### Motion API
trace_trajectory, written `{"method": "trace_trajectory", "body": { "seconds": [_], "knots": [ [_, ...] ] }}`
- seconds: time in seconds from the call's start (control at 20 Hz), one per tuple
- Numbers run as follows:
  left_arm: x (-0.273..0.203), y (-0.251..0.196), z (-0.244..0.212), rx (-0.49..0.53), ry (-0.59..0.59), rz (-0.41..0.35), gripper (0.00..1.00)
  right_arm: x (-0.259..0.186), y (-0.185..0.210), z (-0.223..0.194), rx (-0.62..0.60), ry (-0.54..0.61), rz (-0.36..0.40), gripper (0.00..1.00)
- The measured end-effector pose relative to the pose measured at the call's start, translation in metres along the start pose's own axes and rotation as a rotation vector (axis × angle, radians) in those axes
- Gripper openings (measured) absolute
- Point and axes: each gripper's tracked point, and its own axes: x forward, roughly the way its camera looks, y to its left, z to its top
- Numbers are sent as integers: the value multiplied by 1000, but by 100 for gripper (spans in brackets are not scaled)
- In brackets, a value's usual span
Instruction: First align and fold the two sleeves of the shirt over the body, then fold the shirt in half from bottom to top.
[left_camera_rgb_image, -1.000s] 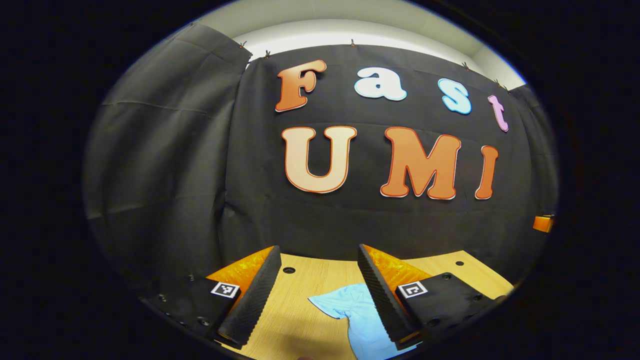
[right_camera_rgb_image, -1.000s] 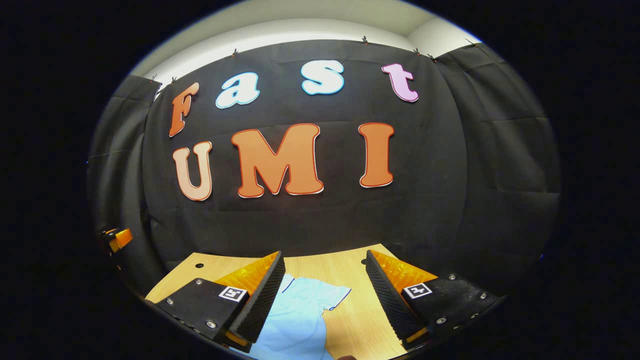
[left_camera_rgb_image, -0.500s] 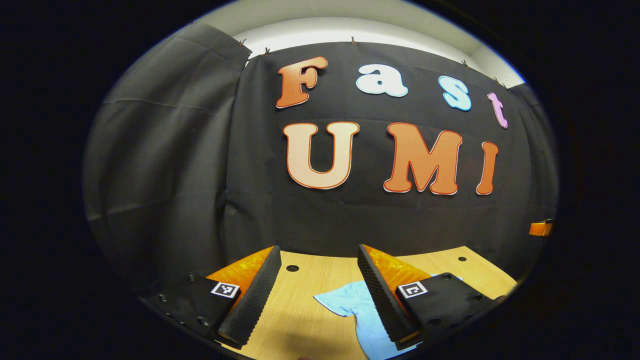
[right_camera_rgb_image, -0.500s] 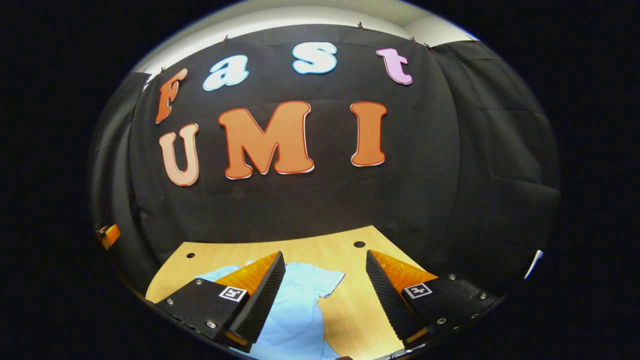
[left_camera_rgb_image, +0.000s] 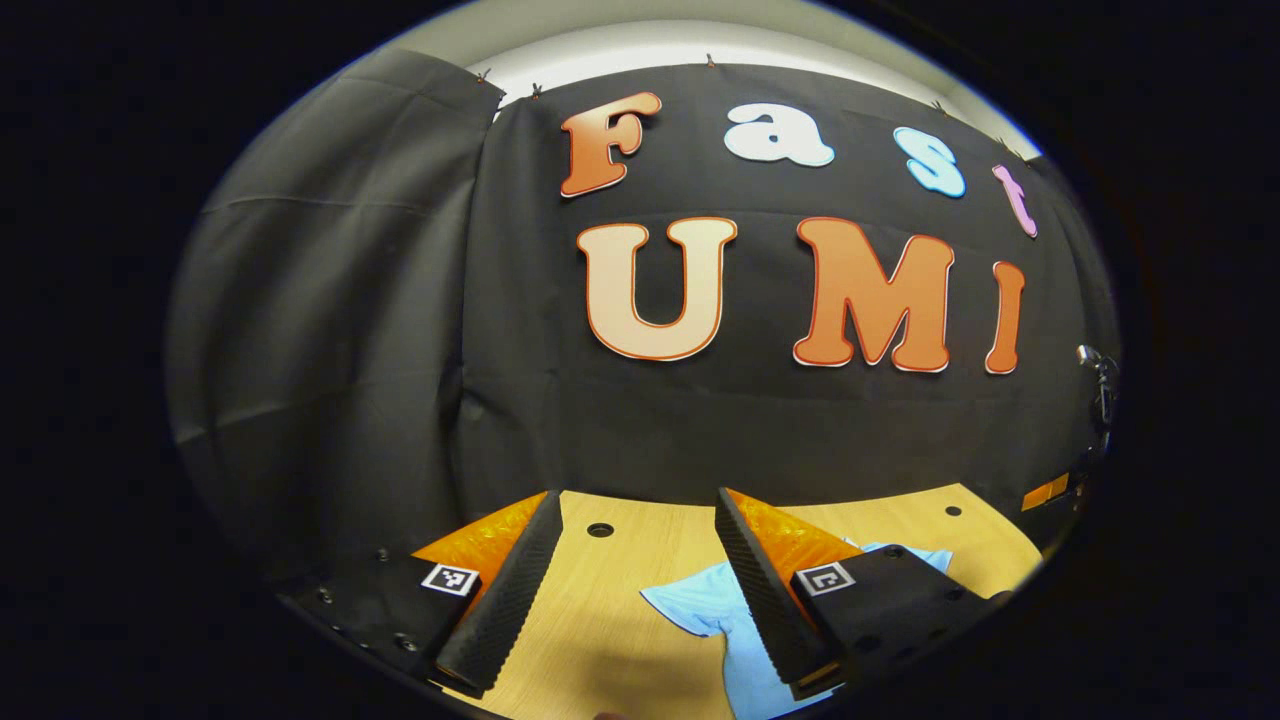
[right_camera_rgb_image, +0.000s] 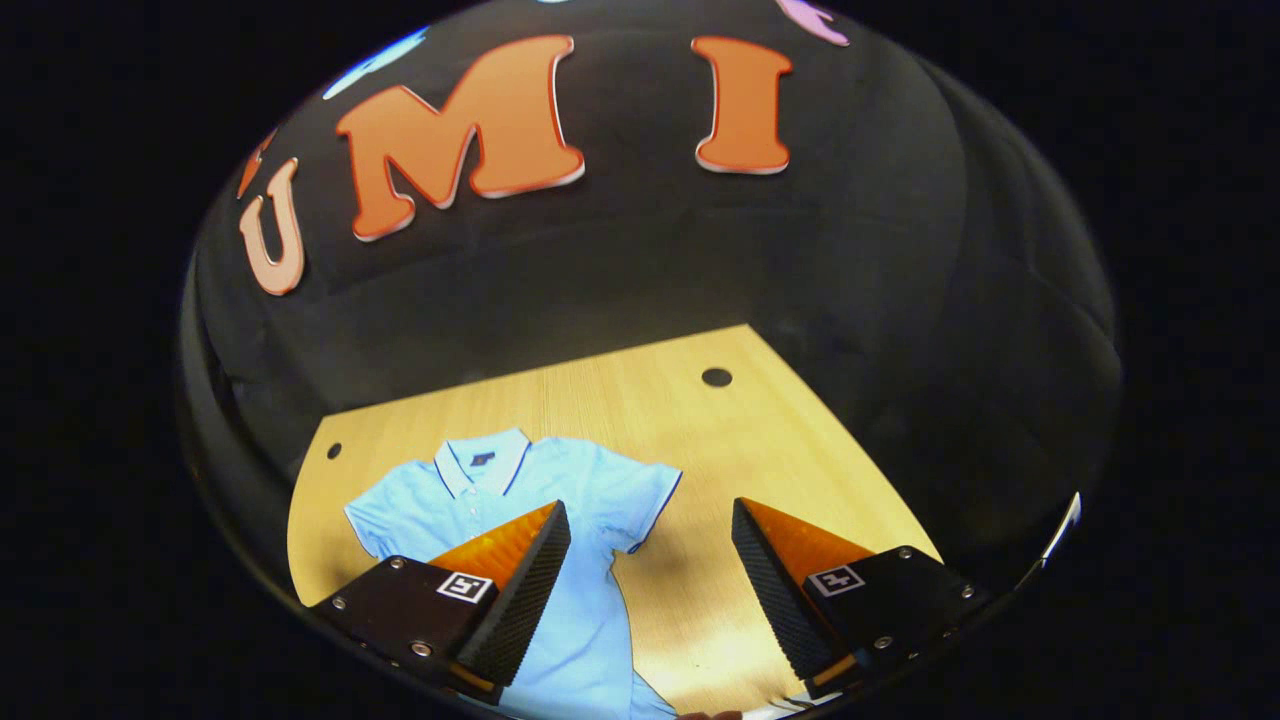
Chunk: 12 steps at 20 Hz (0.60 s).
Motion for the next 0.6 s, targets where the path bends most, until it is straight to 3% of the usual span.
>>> {"method": "trace_trajectory", "body": {
  "seconds": [0.3,0.45,0.6],
  "knots": [
    [19,6,-26,33,67,61,100,114,-2,-23,27,296,-30,99],
    [24,9,-34,40,88,85,100,147,7,-49,80,440,-22,99],
    [27,14,-37,40,103,103,100,170,0,-64,76,497,-59,99]
  ]
}}
